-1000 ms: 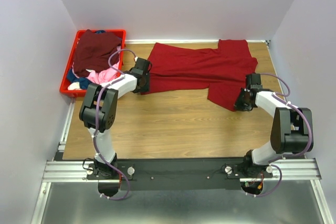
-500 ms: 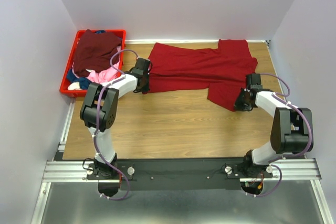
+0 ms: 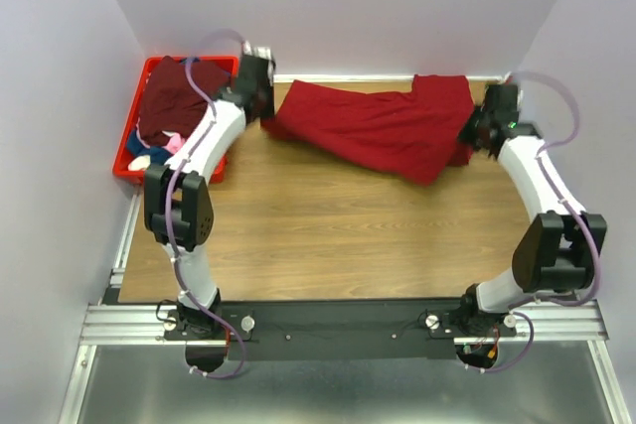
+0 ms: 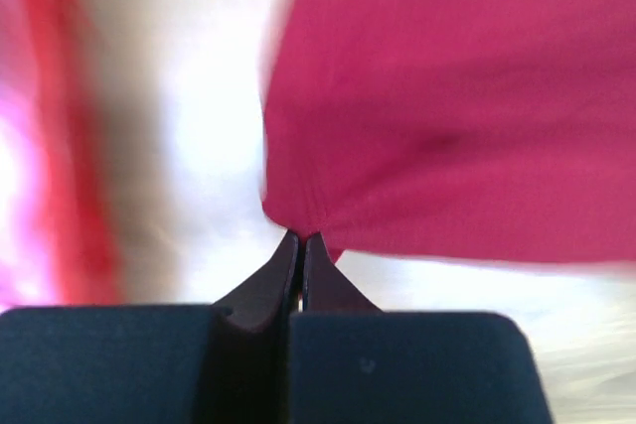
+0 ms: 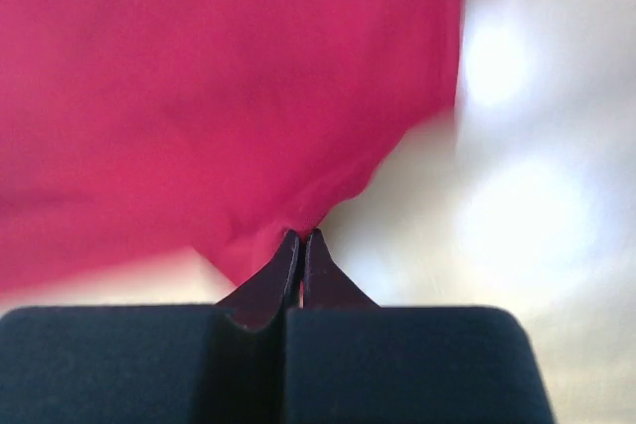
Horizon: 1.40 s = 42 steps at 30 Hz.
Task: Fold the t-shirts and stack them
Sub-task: Flatten the tshirt out
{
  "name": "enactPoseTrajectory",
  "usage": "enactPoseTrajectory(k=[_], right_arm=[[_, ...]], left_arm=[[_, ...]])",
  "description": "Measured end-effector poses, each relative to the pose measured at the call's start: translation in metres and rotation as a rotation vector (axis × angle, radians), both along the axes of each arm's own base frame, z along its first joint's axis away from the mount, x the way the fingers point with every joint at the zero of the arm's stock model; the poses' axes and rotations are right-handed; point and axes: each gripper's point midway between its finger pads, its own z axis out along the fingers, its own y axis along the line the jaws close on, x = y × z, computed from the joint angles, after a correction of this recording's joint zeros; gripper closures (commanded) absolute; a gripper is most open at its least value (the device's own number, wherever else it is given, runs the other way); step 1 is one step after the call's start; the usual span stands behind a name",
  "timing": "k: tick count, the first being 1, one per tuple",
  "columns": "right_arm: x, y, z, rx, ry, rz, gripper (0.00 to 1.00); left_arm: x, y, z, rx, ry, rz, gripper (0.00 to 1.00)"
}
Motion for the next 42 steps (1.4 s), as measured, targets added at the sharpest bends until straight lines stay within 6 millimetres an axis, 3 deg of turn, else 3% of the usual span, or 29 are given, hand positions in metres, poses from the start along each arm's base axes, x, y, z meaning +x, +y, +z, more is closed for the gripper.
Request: enactPoseTrajectory(k=[2, 3, 5, 6, 7, 8, 9, 10, 11, 12, 14, 15, 18, 22, 25, 28, 30, 34, 37, 39, 40, 42], right_arm=[[0.036, -0.009, 0.069, -0.047, -0.169, -0.025, 0.99], [0.049, -0.014, 0.107, -0.071, -0.253, -0.038, 0.99], [0.065, -0.026, 0.185, -0.128, -0.427, -0.074, 0.99], [0.066, -0.03, 0.207, -0.154, -0.474, -0.086, 0.99], [0.064, -0.039, 0.261, -0.199, -0.588, -0.116, 0.99], [0.059, -0.043, 0.287, -0.227, -0.642, -0.131, 0.99], [0.053, -0.046, 0.303, -0.244, -0.672, -0.14, 0.99], [0.039, -0.05, 0.338, -0.271, -0.744, -0.159, 0.99], [0.021, -0.054, 0.371, -0.301, -0.813, -0.178, 0.99], [0.008, -0.055, 0.388, -0.314, -0.851, -0.185, 0.99], [-0.025, -0.056, 0.426, -0.339, -0.942, -0.199, 0.99], [-0.047, -0.057, 0.447, -0.355, -0.997, -0.206, 0.99], [-0.102, -0.058, 0.485, -0.394, -1.11, -0.217, 0.99], [-0.182, -0.06, 0.528, -0.458, -1.265, -0.238, 0.99], [-0.228, -0.061, 0.549, -0.511, -1.343, -0.252, 0.99], [-0.247, -0.063, 0.56, -0.549, -1.376, -0.259, 0.99], [-0.248, -0.064, 0.562, -0.577, -1.373, -0.26, 0.99], [-0.224, -0.066, 0.551, -0.608, -1.318, -0.243, 0.99], [-0.178, -0.067, 0.514, -0.619, -1.202, -0.203, 0.99], [-0.14, -0.067, 0.477, -0.624, -1.113, -0.173, 0.99], [-0.113, -0.068, 0.445, -0.625, -1.028, -0.145, 0.99], [-0.064, -0.068, 0.383, -0.624, -0.903, -0.103, 0.99]], left_arm=[[0.032, 0.003, 0.077, -0.025, -0.16, 0.016, 1.0], [0.048, 0.006, 0.146, -0.044, -0.299, 0.023, 1.0], [0.052, 0.011, 0.229, -0.065, -0.477, 0.024, 1.0], [0.046, 0.015, 0.277, -0.077, -0.584, 0.023, 1.0], [0.035, 0.019, 0.317, -0.085, -0.674, 0.022, 1.0], [0.009, 0.027, 0.37, -0.096, -0.798, 0.02, 1.0], [-0.017, 0.034, 0.409, -0.105, -0.896, 0.017, 1.0], [-0.046, 0.041, 0.442, -0.114, -0.984, 0.014, 1.0], [-0.068, 0.046, 0.461, -0.124, -1.046, 0.014, 1.0], [-0.105, 0.057, 0.483, -0.131, -1.12, 0.016, 1.0], [-0.159, 0.07, 0.514, -0.157, -1.26, 0.019, 1.0], [-0.186, 0.076, 0.524, -0.165, -1.317, 0.012, 1.0], [-0.264, 0.092, 0.552, -0.179, -1.503, -0.013, 1.0], [-0.317, 0.098, 0.558, -0.178, -1.616, -0.055, 1.0], [-0.326, 0.095, 0.552, -0.179, -1.625, -0.091, 1.0], [-0.322, 0.089, 0.546, -0.18, -1.61, -0.123, 1.0], [-0.314, 0.081, 0.54, -0.182, -1.587, -0.159, 1.0], [-0.284, 0.065, 0.522, -0.181, -1.524, -0.209, 1.0], [-0.238, 0.05, 0.483, -0.182, -1.433, -0.234, 1.0], [-0.185, 0.035, 0.433, -0.176, -1.309, -0.242, 1.0], [-0.165, 0.03, 0.412, -0.17, -1.262, -0.243, 1.0], [-0.106, 0.015, 0.338, -0.155, -1.097, -0.247, 1.0]])
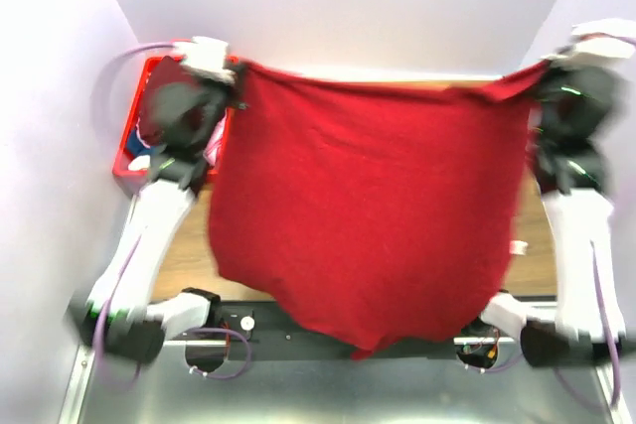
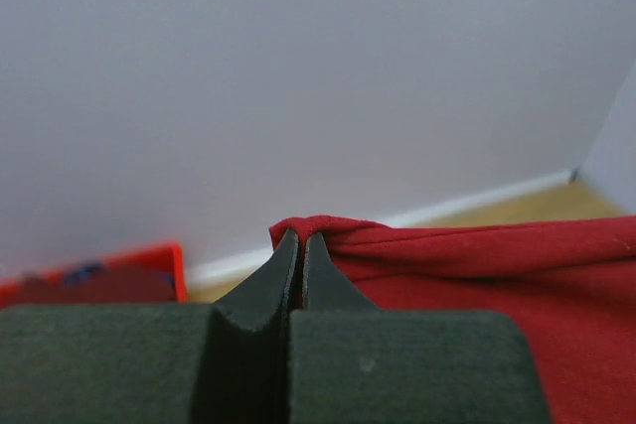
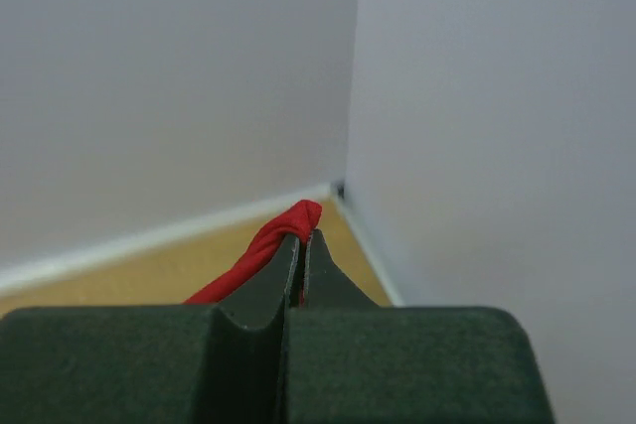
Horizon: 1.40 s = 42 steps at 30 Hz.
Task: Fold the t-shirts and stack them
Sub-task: Flatten the tshirt out, then fold the tshirt
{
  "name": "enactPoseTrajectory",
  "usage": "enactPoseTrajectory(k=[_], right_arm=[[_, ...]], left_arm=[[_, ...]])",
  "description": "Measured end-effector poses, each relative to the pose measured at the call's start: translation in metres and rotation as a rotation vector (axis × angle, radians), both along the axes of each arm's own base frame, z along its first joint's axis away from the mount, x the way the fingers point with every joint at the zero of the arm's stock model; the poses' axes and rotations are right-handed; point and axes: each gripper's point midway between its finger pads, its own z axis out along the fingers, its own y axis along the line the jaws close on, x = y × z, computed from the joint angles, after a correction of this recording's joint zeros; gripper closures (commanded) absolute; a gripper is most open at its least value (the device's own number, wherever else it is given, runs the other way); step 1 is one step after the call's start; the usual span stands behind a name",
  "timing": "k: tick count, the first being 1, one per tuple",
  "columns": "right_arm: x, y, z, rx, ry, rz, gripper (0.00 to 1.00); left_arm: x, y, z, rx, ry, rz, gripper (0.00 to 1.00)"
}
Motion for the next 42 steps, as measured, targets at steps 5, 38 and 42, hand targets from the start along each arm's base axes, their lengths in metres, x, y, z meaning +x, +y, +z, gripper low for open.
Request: enactPoseTrajectory(k=[5, 38, 42], right_arm=[[0.092, 0.002, -0.196, 0.014, 0.386, 0.018, 0.99], [0.158, 0.024, -0.335, 0.2, 0.543, 0.096, 0.99], [0.134, 0.029, -0.333, 0.274, 0.556, 0.092, 0.99]], left_arm=[[0.1, -0.021, -0.189, 0.087, 0.383, 0.024, 1.0], [0.268, -0.006, -0.3, 0.031, 0.613, -0.139, 1.0], [0.266, -0.005, -0.302, 0.048, 0.619, -0.156, 1.0]])
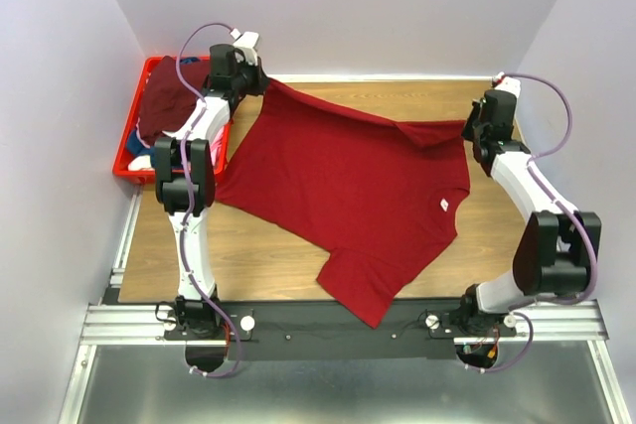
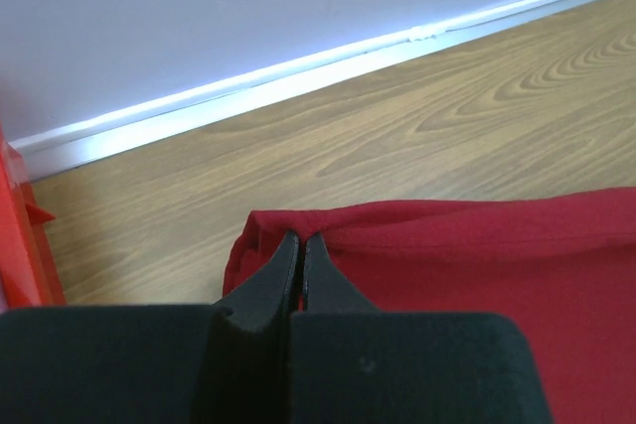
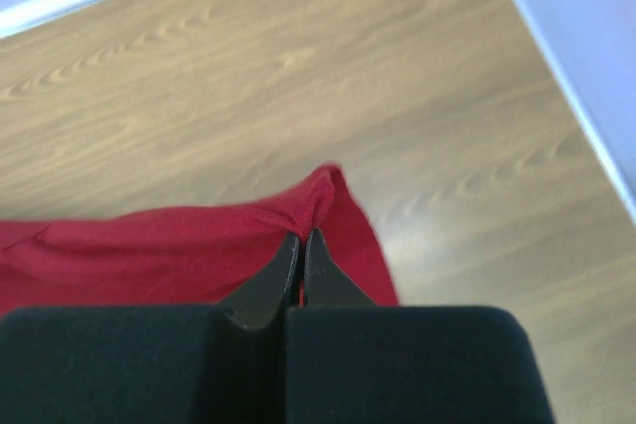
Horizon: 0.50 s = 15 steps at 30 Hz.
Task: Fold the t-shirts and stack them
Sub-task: Fold the tshirt
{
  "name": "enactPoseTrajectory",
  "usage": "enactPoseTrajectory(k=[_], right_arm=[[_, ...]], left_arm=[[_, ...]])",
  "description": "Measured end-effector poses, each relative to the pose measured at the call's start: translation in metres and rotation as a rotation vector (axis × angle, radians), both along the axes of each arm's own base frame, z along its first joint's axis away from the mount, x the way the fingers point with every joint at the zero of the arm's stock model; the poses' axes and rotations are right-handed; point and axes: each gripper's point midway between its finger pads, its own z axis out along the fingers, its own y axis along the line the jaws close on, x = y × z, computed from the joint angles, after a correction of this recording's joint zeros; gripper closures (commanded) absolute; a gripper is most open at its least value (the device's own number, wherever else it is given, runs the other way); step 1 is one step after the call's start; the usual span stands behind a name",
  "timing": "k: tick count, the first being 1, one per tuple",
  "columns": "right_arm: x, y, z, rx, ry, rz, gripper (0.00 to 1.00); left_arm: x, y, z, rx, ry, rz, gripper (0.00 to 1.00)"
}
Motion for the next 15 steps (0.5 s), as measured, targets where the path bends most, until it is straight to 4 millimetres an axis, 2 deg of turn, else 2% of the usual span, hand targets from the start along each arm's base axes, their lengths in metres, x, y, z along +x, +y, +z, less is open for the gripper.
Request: enactPoseTrajectory(k=[7, 15], right_arm=[[-0.046, 0.013, -0.014, 0.111, 0.083, -0.007, 0.99], [-0.091, 0.028, -0.017, 0.206, 0.118, 0.008, 0.99]], left_arm=[[-0.005, -0.001, -0.007, 0.021, 0.021, -0.027, 1.0], [-0.014, 0.004, -0.023, 0.061, 0.081, -0.024, 1.0]])
